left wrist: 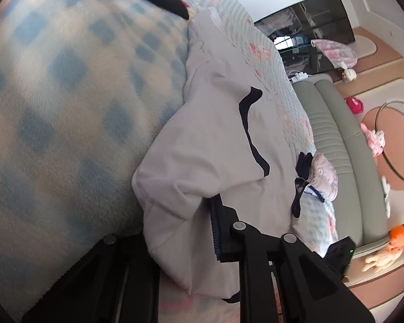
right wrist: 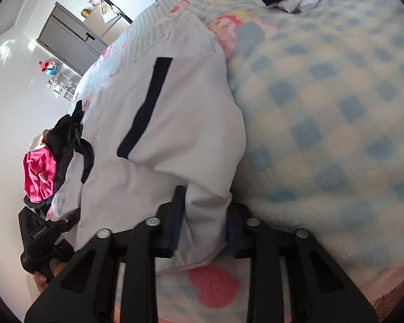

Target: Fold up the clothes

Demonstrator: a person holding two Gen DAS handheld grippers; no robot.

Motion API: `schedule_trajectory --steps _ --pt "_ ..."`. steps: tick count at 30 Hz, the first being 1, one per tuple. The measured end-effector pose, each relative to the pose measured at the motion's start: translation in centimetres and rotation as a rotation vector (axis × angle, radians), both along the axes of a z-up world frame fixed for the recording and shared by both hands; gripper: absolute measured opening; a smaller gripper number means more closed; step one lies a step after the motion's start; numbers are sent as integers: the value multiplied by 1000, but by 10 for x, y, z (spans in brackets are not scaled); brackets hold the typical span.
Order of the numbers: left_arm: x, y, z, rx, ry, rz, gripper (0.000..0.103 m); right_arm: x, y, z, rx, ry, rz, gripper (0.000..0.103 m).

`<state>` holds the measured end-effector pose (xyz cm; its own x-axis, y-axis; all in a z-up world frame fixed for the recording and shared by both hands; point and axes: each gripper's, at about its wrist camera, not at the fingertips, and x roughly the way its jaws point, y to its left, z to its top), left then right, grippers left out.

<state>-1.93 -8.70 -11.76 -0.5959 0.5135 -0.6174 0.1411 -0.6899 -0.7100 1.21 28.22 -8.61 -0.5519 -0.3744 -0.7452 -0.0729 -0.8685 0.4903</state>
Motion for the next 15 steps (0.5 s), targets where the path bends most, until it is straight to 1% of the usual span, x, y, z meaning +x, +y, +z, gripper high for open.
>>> schedule_trajectory --steps 2,3,7,9,11,13,15 --pt "7 1 15 -57 37 -4 2 6 -5 15 20 38 16 7" --pt "10 1 22 -72 51 -5 1 9 -6 24 33 62 24 7" --pt "22 3 51 -134 93 -27 1 21 -9 56 10 134 61 6" --pt "32 1 63 -144 108 -43 1 27 -13 68 18 160 89 6" --pt "43 -3 71 -150 107 -52 1 36 -14 74 15 165 113 6" --pt "54 -8 72 -139 96 -64 1 44 -15 80 8 169 137 6" --pt "65 -13 71 -125 79 -82 2 53 -12 76 12 147 147 6"
